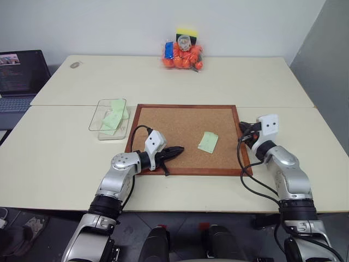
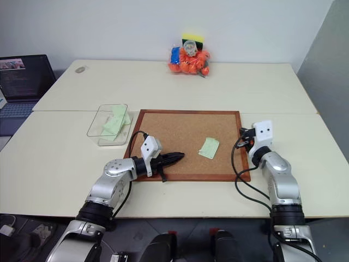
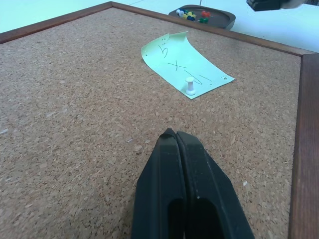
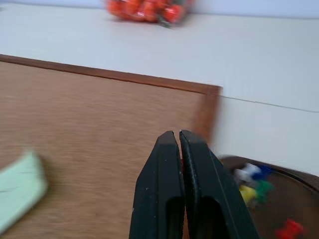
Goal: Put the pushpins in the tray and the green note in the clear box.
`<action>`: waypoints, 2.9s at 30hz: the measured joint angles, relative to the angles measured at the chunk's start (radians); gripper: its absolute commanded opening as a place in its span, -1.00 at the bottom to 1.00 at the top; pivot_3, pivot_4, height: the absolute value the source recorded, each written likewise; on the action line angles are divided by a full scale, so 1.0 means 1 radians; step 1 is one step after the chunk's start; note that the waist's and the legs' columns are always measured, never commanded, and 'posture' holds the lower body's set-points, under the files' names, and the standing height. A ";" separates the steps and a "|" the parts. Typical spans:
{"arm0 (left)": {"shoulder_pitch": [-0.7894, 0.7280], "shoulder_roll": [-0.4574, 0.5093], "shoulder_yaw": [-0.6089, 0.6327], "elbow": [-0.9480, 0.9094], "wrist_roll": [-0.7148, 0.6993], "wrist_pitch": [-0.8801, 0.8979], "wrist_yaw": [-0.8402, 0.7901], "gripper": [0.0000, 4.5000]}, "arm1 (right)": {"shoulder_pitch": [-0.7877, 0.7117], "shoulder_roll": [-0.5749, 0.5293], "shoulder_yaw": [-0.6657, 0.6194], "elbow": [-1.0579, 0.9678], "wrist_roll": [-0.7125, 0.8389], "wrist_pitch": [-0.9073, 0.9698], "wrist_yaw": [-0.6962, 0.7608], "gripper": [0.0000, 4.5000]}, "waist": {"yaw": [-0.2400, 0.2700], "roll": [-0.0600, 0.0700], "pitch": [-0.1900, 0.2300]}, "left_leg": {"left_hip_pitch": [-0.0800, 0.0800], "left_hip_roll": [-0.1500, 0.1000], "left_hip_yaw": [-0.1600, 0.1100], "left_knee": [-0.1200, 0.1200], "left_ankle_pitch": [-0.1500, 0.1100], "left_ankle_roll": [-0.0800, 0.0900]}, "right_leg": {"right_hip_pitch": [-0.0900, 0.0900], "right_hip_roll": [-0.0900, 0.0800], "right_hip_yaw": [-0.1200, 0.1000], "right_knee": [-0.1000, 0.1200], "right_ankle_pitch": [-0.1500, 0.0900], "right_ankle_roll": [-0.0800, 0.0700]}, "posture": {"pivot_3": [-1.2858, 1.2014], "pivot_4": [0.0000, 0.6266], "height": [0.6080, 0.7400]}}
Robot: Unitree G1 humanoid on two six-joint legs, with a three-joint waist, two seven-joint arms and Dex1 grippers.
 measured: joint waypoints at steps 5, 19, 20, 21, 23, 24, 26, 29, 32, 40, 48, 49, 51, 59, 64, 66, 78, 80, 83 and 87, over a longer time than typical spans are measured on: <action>-0.002 -0.001 0.000 0.002 0.000 0.000 -0.001 -1.00 | -0.031 0.001 -0.027 0.043 0.002 0.037 -0.056 -0.99 | 0.000 0.000 0.000 | 0.000 0.000 0.000 0.000 0.000 0.000 | 0.000 0.000 0.000 0.000 0.000 0.000 | 0.03 -0.52 1.00; -0.002 -0.001 0.000 0.003 0.000 -0.001 -0.001 -1.00 | -0.041 -0.003 -0.070 0.077 0.003 0.053 -0.117 0.12 | 0.001 0.000 0.000 | 0.000 0.000 0.000 0.000 0.000 0.000 | 0.000 0.000 0.000 0.000 0.000 0.000 | 0.03 -0.52 1.00; -0.002 -0.001 0.000 0.003 0.000 -0.001 -0.001 -1.00 | -0.041 -0.003 -0.070 0.077 0.004 0.053 -0.117 0.27 | 0.001 0.000 0.000 | 0.000 0.000 0.000 0.000 0.000 0.000 | 0.000 0.000 0.000 0.000 0.000 0.000 | 0.03 -0.52 1.00; -0.002 -0.001 0.000 0.003 0.000 -0.001 -0.001 -1.00 | -0.041 -0.003 -0.070 0.077 0.005 0.054 -0.117 0.30 | 0.001 0.000 0.000 | 0.000 0.000 0.000 0.000 0.000 0.000 | 0.000 0.000 0.000 0.000 0.000 0.000 | 0.03 -0.52 1.00; -0.002 -0.001 0.000 0.003 0.000 -0.001 -0.001 -1.00 | -0.041 -0.003 -0.071 0.077 0.009 0.054 -0.117 0.52 | 0.001 0.000 0.000 | 0.000 0.000 0.000 0.000 0.000 0.000 | 0.000 0.000 0.000 0.000 0.000 0.000 | 0.03 -0.52 1.00; -0.002 -0.001 0.000 0.003 0.000 -0.001 -0.001 -1.00 | -0.041 -0.003 -0.071 0.077 0.009 0.055 -0.117 0.59 | 0.001 0.000 0.000 | 0.000 0.000 0.000 0.000 0.000 0.000 | 0.000 0.000 0.000 0.000 0.000 0.000 | 0.03 -0.52 1.00; -0.002 -0.001 0.000 0.003 0.000 -0.001 -0.001 -1.00 | -0.041 -0.003 -0.072 0.076 0.010 0.056 -0.117 0.78 | 0.001 0.000 0.000 | 0.000 0.000 0.000 0.000 0.000 0.000 | 0.000 0.000 0.000 0.000 0.000 0.000 | 0.03 -0.52 1.00; -0.002 -0.001 0.000 0.003 0.000 -0.001 -0.001 -1.00 | -0.040 -0.003 -0.072 0.073 0.015 0.060 -0.115 0.98 | 0.000 0.000 0.000 | 0.000 0.000 0.000 0.000 0.000 0.000 | 0.000 0.000 0.000 0.000 0.000 0.000 | 0.03 -0.52 1.00; -0.002 -0.001 0.000 0.003 0.000 -0.001 -0.002 -1.00 | -0.036 0.003 -0.075 0.055 0.043 0.083 -0.104 0.99 | 0.001 0.000 0.000 | 0.000 0.000 0.000 0.000 0.000 0.000 | 0.000 0.000 0.000 0.000 0.000 0.000 | 0.03 -0.52 1.00; -0.003 -0.001 0.000 0.005 0.000 -0.001 -0.003 -1.00 | -0.031 0.030 -0.076 0.040 0.086 0.151 -0.096 0.99 | 0.001 0.000 0.000 | 0.000 0.000 0.000 0.000 0.000 0.000 | 0.000 0.000 0.000 0.000 0.000 0.000 | 0.03 -0.52 1.00; -0.003 -0.001 0.000 0.004 0.000 -0.001 -0.003 -1.00 | -0.031 0.031 -0.077 0.032 0.089 0.161 -0.092 0.99 | 0.001 0.000 0.000 | 0.000 0.000 0.000 0.000 0.000 0.000 | 0.000 0.000 0.000 0.000 0.000 0.000 | 0.03 -0.52 1.00; -0.003 -0.001 0.000 0.004 0.000 -0.001 -0.003 -1.00 | -0.031 0.029 -0.076 0.032 0.089 0.158 -0.086 0.99 | 0.001 0.000 0.000 | 0.000 0.000 0.000 0.000 0.000 0.000 | 0.000 0.000 0.000 0.000 0.000 0.000 | 0.03 -0.52 1.00; -0.003 -0.001 0.000 0.004 0.000 -0.001 -0.003 -1.00 | -0.028 0.025 -0.076 0.015 0.090 0.140 -0.059 0.99 | 0.001 0.000 0.000 | 0.000 0.000 0.000 0.000 0.000 0.000 | 0.000 0.000 0.000 0.000 0.000 0.000 | 0.03 -0.52 1.00; -0.004 -0.002 0.000 0.005 0.000 -0.001 -0.004 -1.00 | -0.002 -0.016 -0.018 -0.156 0.114 0.054 0.109 0.99 | 0.001 0.000 0.000 | 0.000 0.000 0.000 0.000 0.000 0.000 | 0.000 0.000 -0.001 0.000 0.000 0.000 | 0.03 -0.52 1.00; -0.007 -0.003 0.000 0.011 0.000 -0.002 -0.008 -1.00 | 0.062 -0.046 0.105 -0.229 0.126 0.053 0.262 0.99 | 0.001 0.000 0.000 | 0.000 0.000 0.000 0.000 0.000 0.000 | 0.000 0.000 -0.001 -0.001 0.000 0.000 | 0.03 -0.52 1.00; -0.008 -0.004 0.000 0.012 0.000 -0.002 -0.009 -1.00 | 0.071 -0.050 0.153 -0.239 0.125 0.050 0.309 0.99 | 0.002 0.000 0.000 | 0.000 0.000 -0.001 0.000 0.000 0.000 | 0.000 0.000 -0.001 -0.001 0.000 0.000 | 0.03 -0.52 1.00; -0.006 -0.001 0.001 0.010 0.000 -0.003 -0.016 -1.00 | -0.005 0.032 0.313 -0.014 0.044 -0.090 0.423 0.99 | 0.001 0.000 0.000 | 0.000 0.000 -0.001 0.000 0.000 0.000 | 0.000 0.000 -0.001 -0.001 0.000 0.000 | 0.03 -0.52 1.00; -0.002 -0.001 0.000 0.003 0.000 -0.003 -0.015 -1.00 | -0.031 0.055 0.321 0.035 0.035 -0.115 0.429 0.91 | 0.001 0.000 0.000 | 0.000 0.000 -0.001 0.000 0.000 0.000 | 0.000 0.000 -0.001 -0.001 0.000 0.000 | 0.03 -0.52 1.00; 0.002 -0.001 0.001 -0.004 0.000 -0.002 -0.012 -1.00 | -0.043 0.065 0.325 0.092 0.014 -0.150 0.433 0.68 | 0.001 0.000 0.000 | -0.001 0.000 0.000 0.000 0.000 0.000 | 0.000 0.000 -0.001 -0.001 0.000 0.000 | 0.03 -0.52 1.00; 0.004 0.001 0.002 -0.005 0.000 -0.001 -0.007 -1.00 | -0.062 0.067 0.329 0.146 -0.011 -0.195 0.446 0.34 | -0.001 0.000 0.000 | 0.000 0.000 -0.001 0.000 0.000 0.000 | 0.000 0.000 -0.001 -0.001 0.000 0.000 | 0.03 -0.52 1.00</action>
